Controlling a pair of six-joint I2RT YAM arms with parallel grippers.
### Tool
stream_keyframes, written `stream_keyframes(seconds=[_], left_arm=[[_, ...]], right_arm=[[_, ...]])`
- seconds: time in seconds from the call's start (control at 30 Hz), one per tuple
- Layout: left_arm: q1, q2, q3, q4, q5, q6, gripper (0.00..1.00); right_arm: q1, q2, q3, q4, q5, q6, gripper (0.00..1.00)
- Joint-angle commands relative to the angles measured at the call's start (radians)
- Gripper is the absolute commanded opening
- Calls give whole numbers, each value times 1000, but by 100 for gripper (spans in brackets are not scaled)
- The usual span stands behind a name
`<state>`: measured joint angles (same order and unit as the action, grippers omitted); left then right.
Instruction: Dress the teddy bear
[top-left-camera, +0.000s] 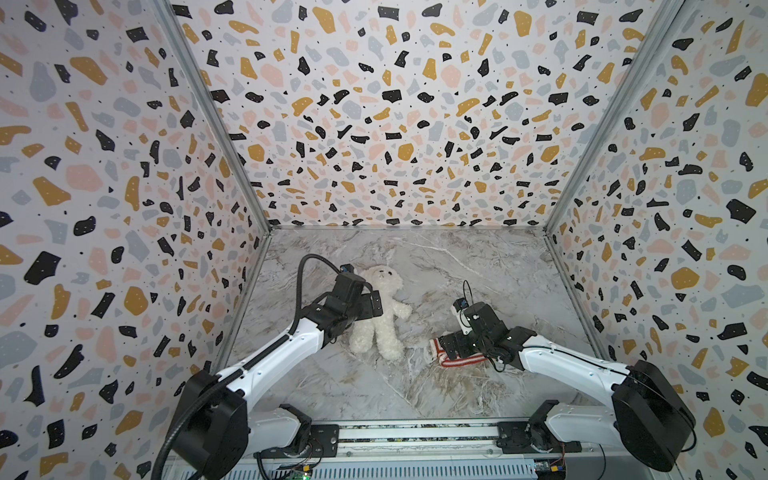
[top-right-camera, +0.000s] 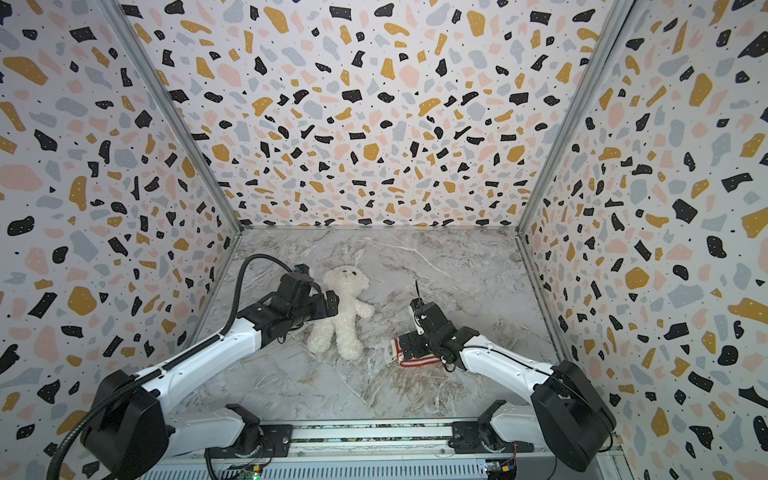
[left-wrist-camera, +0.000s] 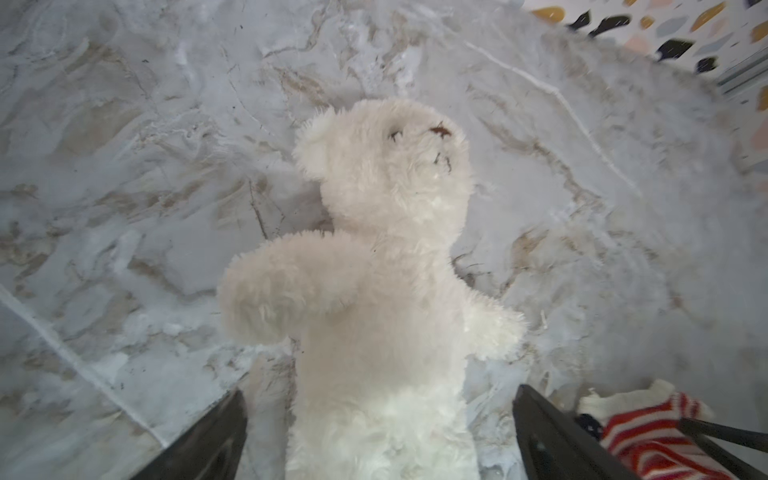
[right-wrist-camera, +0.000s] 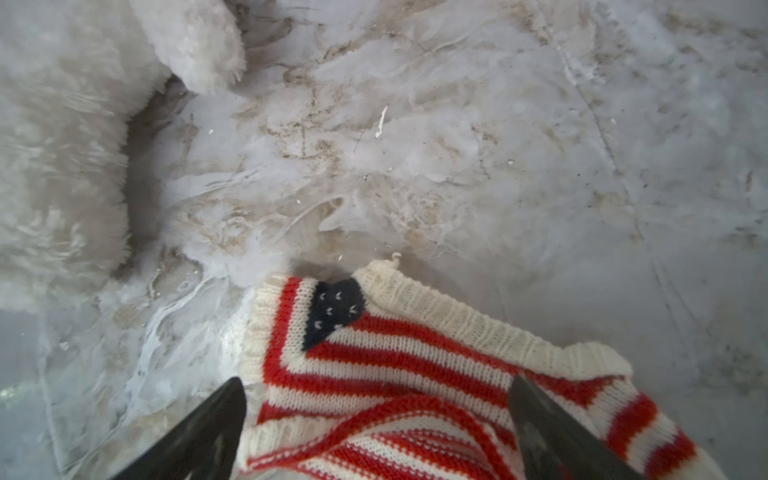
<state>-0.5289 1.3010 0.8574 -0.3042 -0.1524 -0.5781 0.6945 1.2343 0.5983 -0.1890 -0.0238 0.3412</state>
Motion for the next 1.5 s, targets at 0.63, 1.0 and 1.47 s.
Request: stream_keyframes(seconds=[0.63,1.0,1.47], left_arm=[[-121,343,150,-53,-128,2,77],[-133,227,37,-103,-74,81,49],[-132,3,-127,-61,-52,114,30]], right_arm=[[17,-49,10,-53,47,16,99],[25,-4,52,-95,65,5,99],[100,190,175,-123,126,12,79]])
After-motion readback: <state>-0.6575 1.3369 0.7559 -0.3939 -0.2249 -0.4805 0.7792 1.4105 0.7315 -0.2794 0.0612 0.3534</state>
